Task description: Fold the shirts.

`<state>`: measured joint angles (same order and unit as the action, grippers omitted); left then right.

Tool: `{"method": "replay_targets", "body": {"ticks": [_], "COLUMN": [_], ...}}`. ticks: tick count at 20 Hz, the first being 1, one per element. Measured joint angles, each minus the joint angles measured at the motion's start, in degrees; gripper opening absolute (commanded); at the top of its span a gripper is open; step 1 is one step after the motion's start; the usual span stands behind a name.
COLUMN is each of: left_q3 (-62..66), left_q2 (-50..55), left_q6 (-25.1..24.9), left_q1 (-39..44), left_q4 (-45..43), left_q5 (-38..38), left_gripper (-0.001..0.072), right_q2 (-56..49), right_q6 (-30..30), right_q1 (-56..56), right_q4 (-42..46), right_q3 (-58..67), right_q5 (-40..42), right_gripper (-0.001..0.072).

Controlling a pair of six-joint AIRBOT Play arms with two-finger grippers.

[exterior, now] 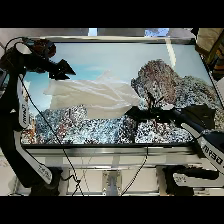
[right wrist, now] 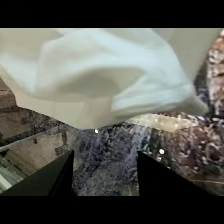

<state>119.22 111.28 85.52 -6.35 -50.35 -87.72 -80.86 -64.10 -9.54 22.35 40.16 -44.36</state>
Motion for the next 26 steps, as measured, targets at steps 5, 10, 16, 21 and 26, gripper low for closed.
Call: {"method": "replay_targets", "body": {"ticks": [5,10,16,21,26], "left_q3": [0.0,0.0,0.0,0.0,-0.1], "left_q2": [0.0,0.0,0.0,0.0,0.0], "left_q6": [-0.1,-0.4,-0.5,-1.2,-1.4], "left_q1": [0.0,0.0,0.0,0.0,-0.1], "left_q4": [-1.6,-2.0,-2.2,-2.2,-8.1], "left_q5": [-0.2,0.3,0.7,0.1,-0.5], "left_gripper": [0.0556,0.0556,0.0556,0.0556,0.0554], "right_q2": [0.1,0.1,0.1,0.1,0.1], "right_q6": [-2.8,-3.5,-1.0,-0.2,1.6], "right_q1": [0.0,-0.1,-2.5,-5.4,-6.0], "right_q4": [0.0,-2.3,-7.7,-10.0,-10.6], "right_q3": [0.0,0.1,0.1,0.1,0.1], "right_q5": [9.0,14.0,13.4,16.4,19.7], "right_gripper": [0.0441,0.0441,0.0438,0.0070,0.0029]}}
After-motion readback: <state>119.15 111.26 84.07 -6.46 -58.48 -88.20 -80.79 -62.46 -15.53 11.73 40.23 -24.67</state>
